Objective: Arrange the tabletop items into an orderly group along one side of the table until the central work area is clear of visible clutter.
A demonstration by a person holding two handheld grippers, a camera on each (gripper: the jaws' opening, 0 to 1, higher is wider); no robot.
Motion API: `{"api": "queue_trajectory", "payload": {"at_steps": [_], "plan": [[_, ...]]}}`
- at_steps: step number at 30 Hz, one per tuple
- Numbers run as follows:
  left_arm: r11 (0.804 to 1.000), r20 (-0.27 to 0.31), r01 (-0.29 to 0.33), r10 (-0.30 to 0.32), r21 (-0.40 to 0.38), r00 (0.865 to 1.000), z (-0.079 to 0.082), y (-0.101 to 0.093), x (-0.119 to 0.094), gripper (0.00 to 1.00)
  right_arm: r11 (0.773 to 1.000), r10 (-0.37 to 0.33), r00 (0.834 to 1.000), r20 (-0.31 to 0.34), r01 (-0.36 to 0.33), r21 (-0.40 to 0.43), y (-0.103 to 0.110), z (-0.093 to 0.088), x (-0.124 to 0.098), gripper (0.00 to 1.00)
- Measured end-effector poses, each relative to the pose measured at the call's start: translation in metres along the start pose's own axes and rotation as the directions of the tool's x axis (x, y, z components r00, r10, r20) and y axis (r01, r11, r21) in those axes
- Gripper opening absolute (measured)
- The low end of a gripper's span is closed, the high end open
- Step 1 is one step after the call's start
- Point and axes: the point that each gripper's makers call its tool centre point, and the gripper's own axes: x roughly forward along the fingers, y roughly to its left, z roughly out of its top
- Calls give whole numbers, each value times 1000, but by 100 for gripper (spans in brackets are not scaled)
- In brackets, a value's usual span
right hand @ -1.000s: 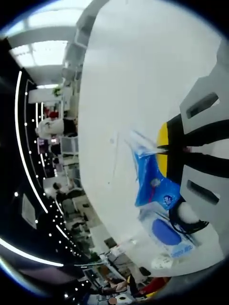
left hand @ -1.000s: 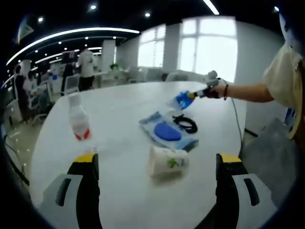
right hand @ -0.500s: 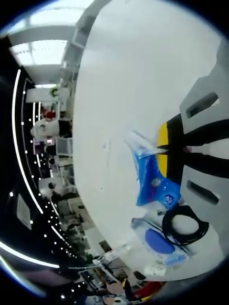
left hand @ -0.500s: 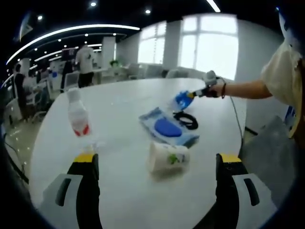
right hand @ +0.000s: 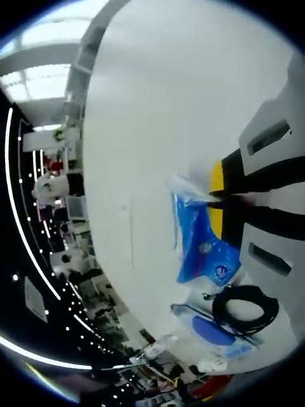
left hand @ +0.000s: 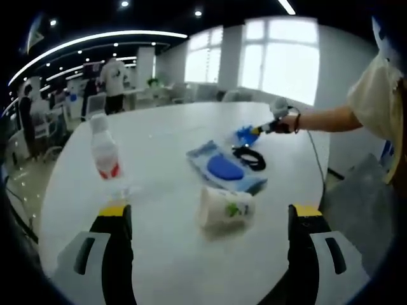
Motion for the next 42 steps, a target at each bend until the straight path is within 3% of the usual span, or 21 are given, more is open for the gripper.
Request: {"api": "queue_trajectory", "payload": {"at_steps": [9,15,20,28,32,36,42], "plan": [[1000,-11,15,-15,5,1000,-2,-4,3,99,999,-51,998,-49,51,-2,-4,-8,2,10],[1000,-14,19,-18,9,1000,-2,-5,3,99,995,-91,992,-87,88,-41,-7,-12,1,21],[1000,-16,20,-20,13,1000,-2,-6,3,100,992,-119,987,-109,115,-44,-12,-15,-1,39],[1000,-9,13,-13,10,1000,-1,-3,2,100,991,-132,990,-58,132,-4,-14,1,-9,60],[1000,-9,17,-17,13,1000,-1,-4,3,100,989,-97,995,-25,100,106,-5,7,-11,75],[1000,-7,9,-9,21,1000,0,-2,2,100,992,-79,997,-26,81,102,3,8,-15,87],[1000,9,6,-6,16,1000,3,-1,0,100,992,-42,999,-17,43,119,19,13,-19,98]]}}
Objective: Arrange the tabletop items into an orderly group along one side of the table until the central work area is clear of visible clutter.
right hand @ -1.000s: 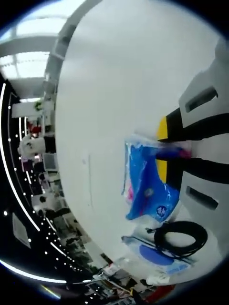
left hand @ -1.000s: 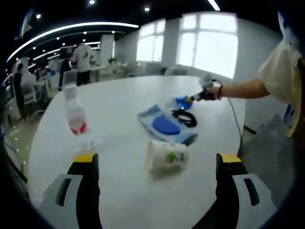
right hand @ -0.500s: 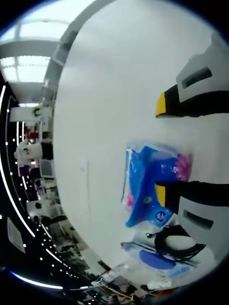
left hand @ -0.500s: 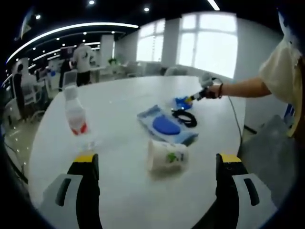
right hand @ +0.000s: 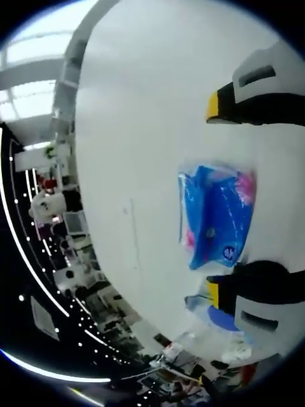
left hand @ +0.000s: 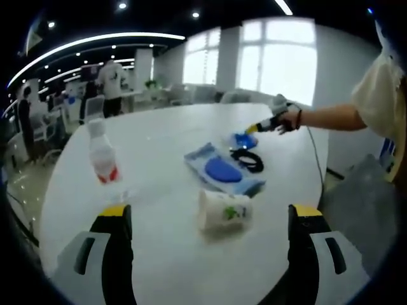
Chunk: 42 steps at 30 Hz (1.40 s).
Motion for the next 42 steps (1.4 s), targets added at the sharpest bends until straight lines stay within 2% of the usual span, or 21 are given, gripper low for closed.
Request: {"api": "queue_trajectory", "payload": {"at_steps": [8,13,18,23,31,35,38,42], "plan": [[1000,17,6,-7,6,1000,4,-2,-2,100,999,50,999,9,-49,-18,30,8,-9,99],[1000,21,12,-12,7,1000,6,-3,-2,100,995,77,997,8,-77,-68,52,11,-15,99],[1000,29,9,-9,8,1000,7,-3,-5,100,988,136,991,7,-135,-80,77,12,-21,99],[1000,19,12,-12,7,1000,5,-4,-5,100,975,178,984,-5,-177,-133,103,9,-27,99],[1000,19,23,-23,16,1000,7,-8,-4,100,943,288,957,-33,-290,-164,159,-1,-32,99],[1000,19,21,-21,16,1000,6,-7,-6,100,913,364,929,-60,-369,-174,194,-10,-34,99],[1000,20,14,-15,13,1000,6,-5,-7,100,895,395,916,-70,-400,-197,214,-15,-36,99],[1000,22,8,-8,11,1000,6,-3,-9,100,865,449,889,-89,-458,-205,240,-21,-39,99]]}}
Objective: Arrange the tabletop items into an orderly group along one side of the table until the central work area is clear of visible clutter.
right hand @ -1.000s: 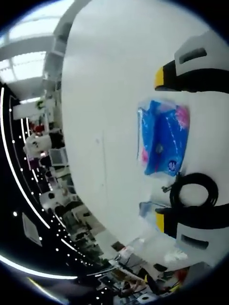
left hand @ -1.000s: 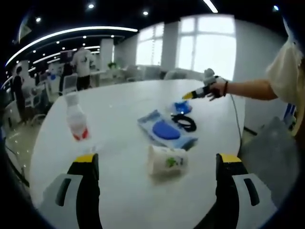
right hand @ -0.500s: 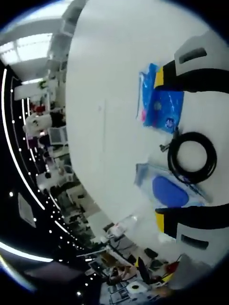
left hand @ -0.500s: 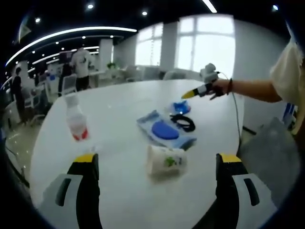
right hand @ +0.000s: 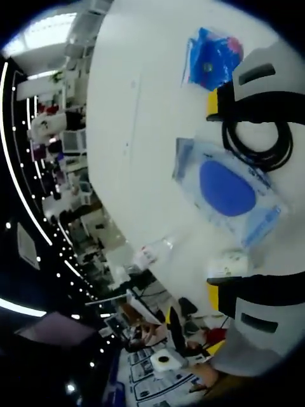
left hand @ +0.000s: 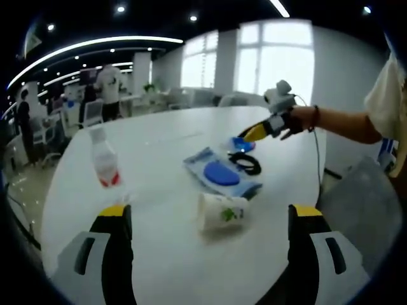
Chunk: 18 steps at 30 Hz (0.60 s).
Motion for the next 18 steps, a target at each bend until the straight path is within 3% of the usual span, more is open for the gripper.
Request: {"api": "queue_trajectory", "payload": {"at_steps": [18], "plan": [[1000,6,-3,3,8,1000,3,4,-5,100,983,146,986,-79,-154,-96,78,-22,33,99]]}}
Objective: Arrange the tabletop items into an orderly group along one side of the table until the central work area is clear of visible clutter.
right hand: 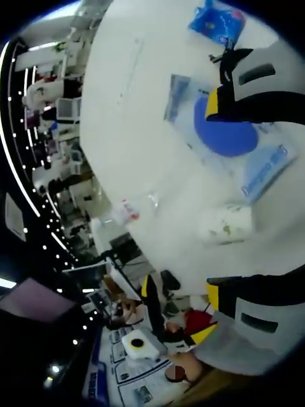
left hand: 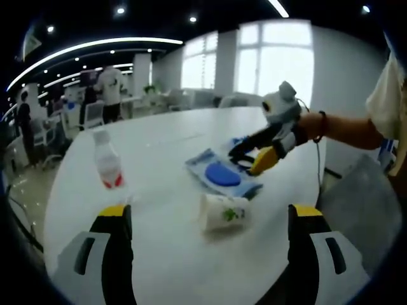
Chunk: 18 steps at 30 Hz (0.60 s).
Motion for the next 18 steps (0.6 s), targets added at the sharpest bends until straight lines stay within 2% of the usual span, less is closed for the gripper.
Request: {"api": "queue_trajectory", "payload": {"at_steps": [8,14,18], "plan": [[1000,-1,-13,13,4,1000,-1,8,-8,100,998,56,997,-48,-58,-39,28,-12,21,99],[1000,-8,-20,20,-1,1000,-4,9,-12,100,995,84,994,-71,-88,-45,41,-20,31,99],[1000,-13,-21,21,0,1000,-6,11,-13,100,993,92,991,-92,-98,-67,46,-26,35,95]]}}
